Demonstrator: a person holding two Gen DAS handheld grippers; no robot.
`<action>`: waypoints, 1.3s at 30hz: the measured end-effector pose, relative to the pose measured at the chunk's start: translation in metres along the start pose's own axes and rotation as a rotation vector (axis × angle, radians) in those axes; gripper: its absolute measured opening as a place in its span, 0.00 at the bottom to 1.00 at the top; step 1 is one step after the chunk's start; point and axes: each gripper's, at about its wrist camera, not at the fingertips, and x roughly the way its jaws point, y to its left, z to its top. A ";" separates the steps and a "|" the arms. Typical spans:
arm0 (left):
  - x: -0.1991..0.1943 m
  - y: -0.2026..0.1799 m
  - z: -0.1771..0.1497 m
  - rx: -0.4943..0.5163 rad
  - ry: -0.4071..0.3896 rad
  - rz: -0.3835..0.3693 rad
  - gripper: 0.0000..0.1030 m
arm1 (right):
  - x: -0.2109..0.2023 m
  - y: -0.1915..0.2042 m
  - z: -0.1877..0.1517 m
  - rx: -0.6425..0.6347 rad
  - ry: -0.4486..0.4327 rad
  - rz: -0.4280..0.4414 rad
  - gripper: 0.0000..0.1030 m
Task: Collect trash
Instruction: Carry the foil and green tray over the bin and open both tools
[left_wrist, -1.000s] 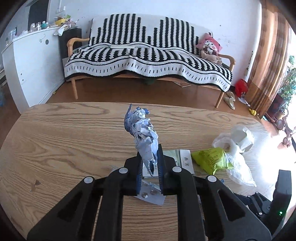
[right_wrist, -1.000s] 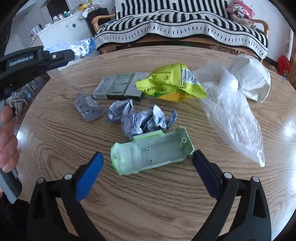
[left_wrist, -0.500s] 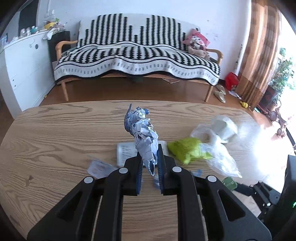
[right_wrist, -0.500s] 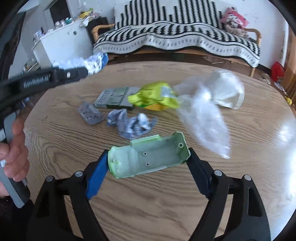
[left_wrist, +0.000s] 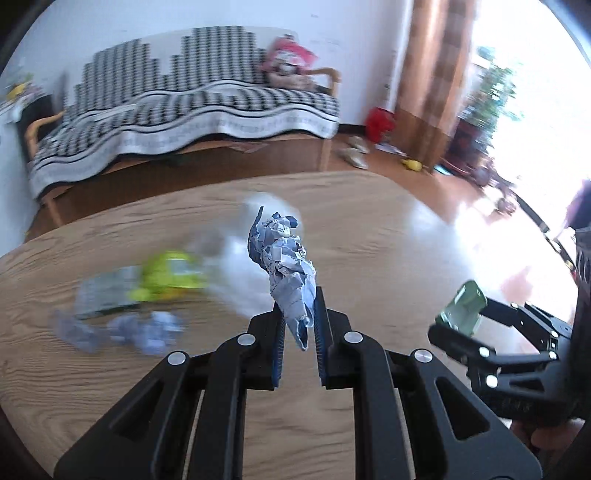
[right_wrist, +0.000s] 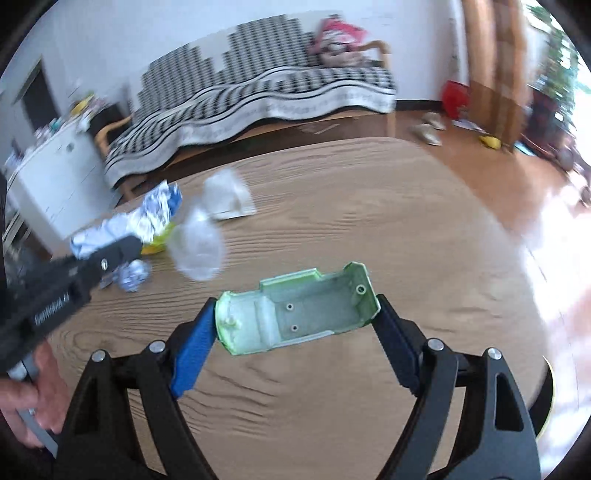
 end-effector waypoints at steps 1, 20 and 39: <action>0.003 -0.014 -0.001 0.016 0.003 -0.017 0.13 | -0.009 -0.016 -0.003 0.023 -0.009 -0.021 0.78; 0.036 -0.289 -0.072 0.360 0.087 -0.379 0.13 | -0.132 -0.311 -0.139 0.524 -0.013 -0.381 0.78; 0.074 -0.365 -0.098 0.466 0.170 -0.484 0.13 | -0.119 -0.362 -0.177 0.661 0.100 -0.373 0.78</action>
